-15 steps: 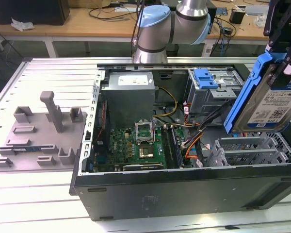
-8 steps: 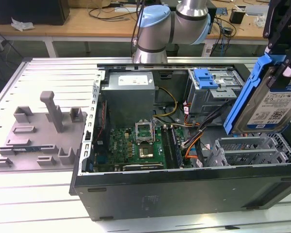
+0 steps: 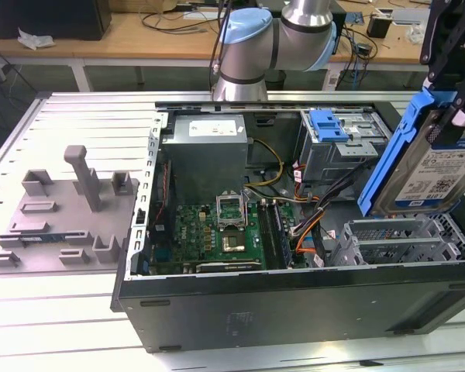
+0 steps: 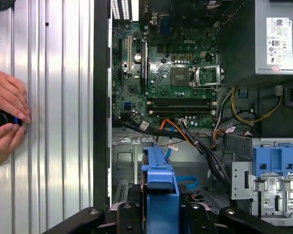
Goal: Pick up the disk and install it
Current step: 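Insert the disk into the insertion slot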
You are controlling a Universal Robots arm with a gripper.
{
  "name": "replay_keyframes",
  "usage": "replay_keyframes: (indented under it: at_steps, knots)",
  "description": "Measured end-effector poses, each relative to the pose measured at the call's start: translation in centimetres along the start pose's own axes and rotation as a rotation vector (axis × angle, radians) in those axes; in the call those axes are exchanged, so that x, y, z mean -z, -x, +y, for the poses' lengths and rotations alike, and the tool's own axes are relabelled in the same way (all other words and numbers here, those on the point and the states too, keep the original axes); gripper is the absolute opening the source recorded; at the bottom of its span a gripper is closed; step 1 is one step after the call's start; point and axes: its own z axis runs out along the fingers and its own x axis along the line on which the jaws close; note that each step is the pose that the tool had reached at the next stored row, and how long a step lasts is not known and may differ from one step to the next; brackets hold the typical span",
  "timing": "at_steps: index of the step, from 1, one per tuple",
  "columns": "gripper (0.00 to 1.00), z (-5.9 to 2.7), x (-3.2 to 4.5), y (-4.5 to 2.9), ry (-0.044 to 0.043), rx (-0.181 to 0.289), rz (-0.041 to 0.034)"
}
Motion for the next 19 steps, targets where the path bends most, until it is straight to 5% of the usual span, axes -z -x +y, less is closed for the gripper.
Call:
replay_keyframes:
  at_steps: [19]
  knots:
    - [0.36,-0.03,-1.14,-0.21,0.0,0.004,0.0006]
